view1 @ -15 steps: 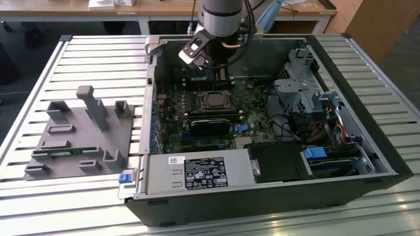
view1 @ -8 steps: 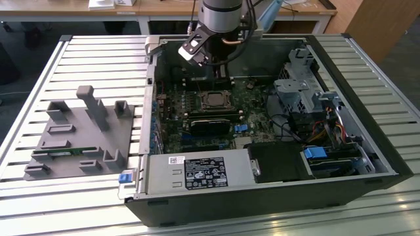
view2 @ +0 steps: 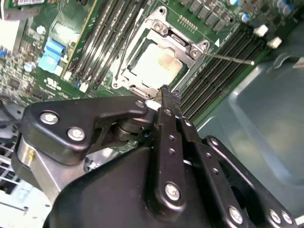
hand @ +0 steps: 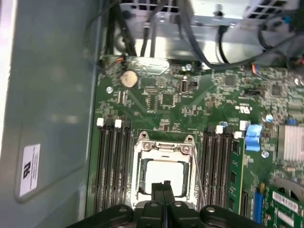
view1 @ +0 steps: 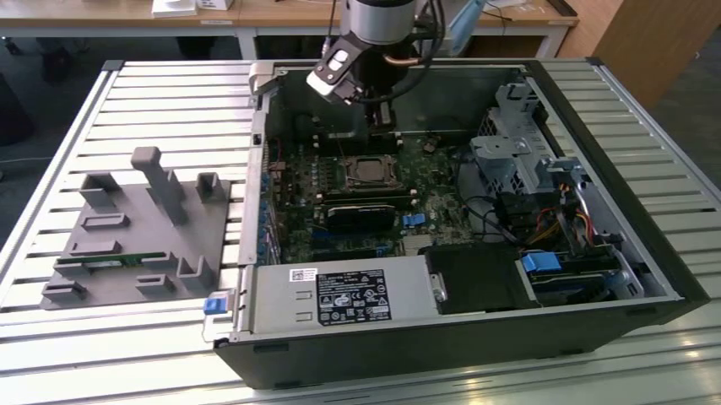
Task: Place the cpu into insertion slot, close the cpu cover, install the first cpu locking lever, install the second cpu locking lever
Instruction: 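Install the first cpu locking lever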
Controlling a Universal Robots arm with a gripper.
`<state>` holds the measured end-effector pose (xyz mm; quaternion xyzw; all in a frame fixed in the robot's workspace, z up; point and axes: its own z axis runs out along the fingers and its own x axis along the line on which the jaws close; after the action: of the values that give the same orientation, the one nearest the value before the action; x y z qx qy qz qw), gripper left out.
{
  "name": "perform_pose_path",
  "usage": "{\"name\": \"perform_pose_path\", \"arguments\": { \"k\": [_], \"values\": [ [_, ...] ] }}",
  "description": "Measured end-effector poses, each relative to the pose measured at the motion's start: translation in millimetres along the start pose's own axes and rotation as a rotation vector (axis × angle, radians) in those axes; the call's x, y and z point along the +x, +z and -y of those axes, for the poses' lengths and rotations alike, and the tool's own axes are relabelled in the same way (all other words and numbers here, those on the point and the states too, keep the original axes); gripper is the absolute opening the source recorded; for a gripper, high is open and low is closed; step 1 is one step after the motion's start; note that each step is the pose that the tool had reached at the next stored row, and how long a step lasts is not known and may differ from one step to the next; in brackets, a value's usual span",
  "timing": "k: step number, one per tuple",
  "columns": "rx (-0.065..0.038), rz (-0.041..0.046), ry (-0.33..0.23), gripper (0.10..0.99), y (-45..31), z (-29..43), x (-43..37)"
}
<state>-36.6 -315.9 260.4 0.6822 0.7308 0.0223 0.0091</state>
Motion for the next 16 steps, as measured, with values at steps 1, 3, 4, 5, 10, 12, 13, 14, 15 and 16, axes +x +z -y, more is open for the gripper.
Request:
{"name": "perform_pose_path", "arguments": {
  "k": [1,3,4,5,10,12,13,14,15,16],
  "values": [
    [0.000,-0.0007,-0.018,0.106,0.2,0.0,0.0],
    [0.001,-0.0018,-0.048,0.106,0.2,-0.1,0.0],
    [0.001,-0.0024,-0.058,0.106,0.3,-0.2,0.0],
    [0.001,-0.0030,-0.068,0.106,0.4,-0.2,0.0],
    [0.002,-0.0062,-0.127,0.106,0.3,-0.2,0.0],
    [0.002,-0.0083,-0.146,0.106,0.3,-0.2,0.0],
    [0.003,-0.0090,-0.156,0.106,0.4,-0.2,0.0],
    [0.003,-0.0096,-0.167,0.106,0.4,-0.2,0.0],
    [0.003,-0.0100,-0.177,0.106,0.3,-0.2,0.0],
    [0.003,-0.0106,-0.188,0.106,0.3,-0.2,0.0]
  ]
}}
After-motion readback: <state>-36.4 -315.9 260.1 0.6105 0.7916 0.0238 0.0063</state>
